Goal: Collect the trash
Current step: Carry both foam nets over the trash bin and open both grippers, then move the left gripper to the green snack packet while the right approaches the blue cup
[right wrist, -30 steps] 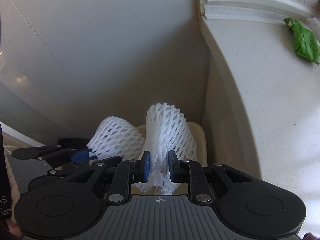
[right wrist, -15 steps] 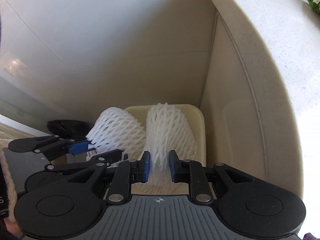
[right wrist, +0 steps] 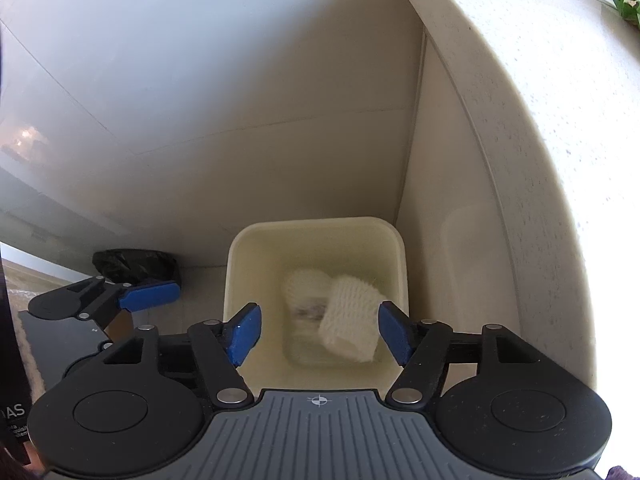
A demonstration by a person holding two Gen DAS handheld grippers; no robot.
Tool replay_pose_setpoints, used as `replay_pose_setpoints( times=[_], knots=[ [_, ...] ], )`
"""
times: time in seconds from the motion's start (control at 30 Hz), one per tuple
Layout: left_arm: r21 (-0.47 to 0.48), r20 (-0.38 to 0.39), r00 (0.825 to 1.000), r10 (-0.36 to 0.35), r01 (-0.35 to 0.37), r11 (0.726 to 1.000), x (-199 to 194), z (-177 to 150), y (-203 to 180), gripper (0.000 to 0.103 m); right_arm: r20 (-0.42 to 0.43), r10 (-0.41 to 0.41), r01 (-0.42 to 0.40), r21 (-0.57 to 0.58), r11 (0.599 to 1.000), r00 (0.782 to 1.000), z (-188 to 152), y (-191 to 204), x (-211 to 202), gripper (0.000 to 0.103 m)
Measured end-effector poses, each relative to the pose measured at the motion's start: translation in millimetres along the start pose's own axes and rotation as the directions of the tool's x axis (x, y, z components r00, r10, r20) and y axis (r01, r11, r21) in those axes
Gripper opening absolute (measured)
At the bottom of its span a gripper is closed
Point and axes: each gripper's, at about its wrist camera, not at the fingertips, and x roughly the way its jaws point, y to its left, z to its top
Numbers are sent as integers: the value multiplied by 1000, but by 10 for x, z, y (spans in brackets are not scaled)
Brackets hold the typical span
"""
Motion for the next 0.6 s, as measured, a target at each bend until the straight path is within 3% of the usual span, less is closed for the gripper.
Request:
replay_pose_setpoints(
  times=[0.6],
  knots=[
    [-1, 35, 999, -6, 6, 1000, -257, 4, -21, 87, 54, 14, -13, -18, 1000, 998, -16, -62, -296, 68]
  ],
)
